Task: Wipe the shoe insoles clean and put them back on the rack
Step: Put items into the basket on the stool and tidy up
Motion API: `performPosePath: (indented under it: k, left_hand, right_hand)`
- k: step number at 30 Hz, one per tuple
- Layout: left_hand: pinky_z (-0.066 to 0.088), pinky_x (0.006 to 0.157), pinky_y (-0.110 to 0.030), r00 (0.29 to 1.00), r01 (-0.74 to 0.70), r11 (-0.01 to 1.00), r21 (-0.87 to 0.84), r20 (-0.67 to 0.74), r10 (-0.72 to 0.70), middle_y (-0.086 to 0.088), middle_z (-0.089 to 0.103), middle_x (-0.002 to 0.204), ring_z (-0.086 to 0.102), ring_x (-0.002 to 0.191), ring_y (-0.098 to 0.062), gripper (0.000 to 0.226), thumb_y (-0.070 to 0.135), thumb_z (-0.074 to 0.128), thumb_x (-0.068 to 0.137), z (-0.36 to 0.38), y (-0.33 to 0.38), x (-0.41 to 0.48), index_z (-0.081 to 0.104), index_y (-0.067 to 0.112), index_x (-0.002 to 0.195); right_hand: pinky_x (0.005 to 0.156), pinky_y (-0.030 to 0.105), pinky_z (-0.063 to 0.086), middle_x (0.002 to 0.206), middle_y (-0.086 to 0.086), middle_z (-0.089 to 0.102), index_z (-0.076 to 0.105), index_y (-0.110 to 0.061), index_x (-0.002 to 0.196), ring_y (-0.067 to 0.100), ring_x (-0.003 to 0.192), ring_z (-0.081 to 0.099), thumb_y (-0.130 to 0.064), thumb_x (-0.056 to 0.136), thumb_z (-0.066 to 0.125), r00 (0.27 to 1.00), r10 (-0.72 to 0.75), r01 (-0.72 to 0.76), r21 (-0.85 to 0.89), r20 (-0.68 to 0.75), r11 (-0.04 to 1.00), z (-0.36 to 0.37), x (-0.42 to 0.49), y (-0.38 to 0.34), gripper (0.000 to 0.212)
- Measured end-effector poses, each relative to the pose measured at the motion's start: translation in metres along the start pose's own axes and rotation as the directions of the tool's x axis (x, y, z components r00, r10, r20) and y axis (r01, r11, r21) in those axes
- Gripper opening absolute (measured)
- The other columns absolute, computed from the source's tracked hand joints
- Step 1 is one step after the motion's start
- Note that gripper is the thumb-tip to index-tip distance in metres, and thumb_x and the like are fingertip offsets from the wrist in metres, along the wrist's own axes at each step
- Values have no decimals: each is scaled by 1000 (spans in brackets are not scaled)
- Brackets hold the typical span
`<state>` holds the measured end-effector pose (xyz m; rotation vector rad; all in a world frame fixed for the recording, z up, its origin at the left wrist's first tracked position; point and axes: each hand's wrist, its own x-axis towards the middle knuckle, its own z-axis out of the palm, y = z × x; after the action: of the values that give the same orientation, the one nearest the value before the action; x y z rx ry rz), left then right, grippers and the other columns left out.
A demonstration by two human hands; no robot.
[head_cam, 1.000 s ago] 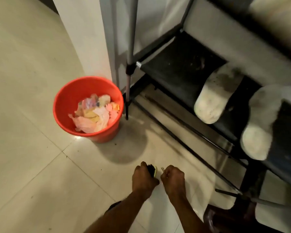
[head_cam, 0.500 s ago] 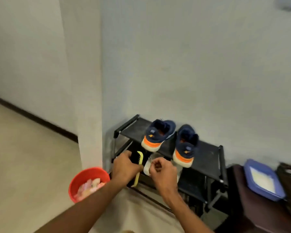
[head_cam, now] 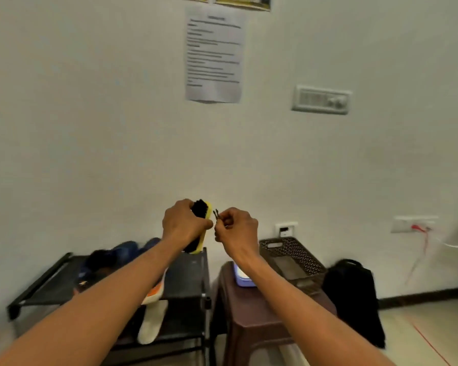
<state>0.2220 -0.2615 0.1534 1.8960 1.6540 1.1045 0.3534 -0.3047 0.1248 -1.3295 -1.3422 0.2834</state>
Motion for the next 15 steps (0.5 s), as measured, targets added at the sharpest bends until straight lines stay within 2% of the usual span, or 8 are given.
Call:
performPosePath:
  k: [6, 8, 10, 15]
  left_hand:
    - [48, 65, -30, 983, 45, 998, -49, 182, -36, -12, 72, 103, 69, 94, -29, 56, 44, 86, 66, 132, 73, 35, 67, 6, 103]
    - [48, 65, -29, 968, 65, 996, -61, 245, -48, -11, 71, 103, 69, 97, -29, 58, 44, 86, 67, 181, 96, 43, 65, 5, 104]
    - [49, 67, -29, 952, 82, 995, -63, 300, -60, -9, 68, 102, 70, 99, -29, 59, 44, 86, 67, 233, 112, 50, 63, 7, 107]
    - [52, 70, -29, 909, 149, 988, -27, 396, -126, -12, 70, 116, 69, 105, -29, 50, 33, 80, 76, 340, 116, 64, 63, 8, 116]
  right_hand:
    - [57, 34, 62, 70, 3, 71, 72, -10, 87, 13, 56, 70, -9, 82, 63, 988, 70, -96, -192, -141, 977, -98, 51, 91, 10]
    - [60, 23, 58, 72, -1, 71, 73, -14, 84, 12, 65, 69, -12, 79, 64, 981, 76, -128, -298, -179, 946, -126, 70, 125, 10]
    - [58, 13, 48, 74, 0, 71, 73, -15, 83, 11, 68, 67, -11, 79, 66, 973, 107, -180, -377, -207, 908, -149, 86, 158, 9]
    - [59, 20, 48, 74, 0, 68, 71, -14, 82, 9, 66, 63, -7, 81, 63, 963, 184, -256, -462, -196, 849, -172, 100, 232, 11]
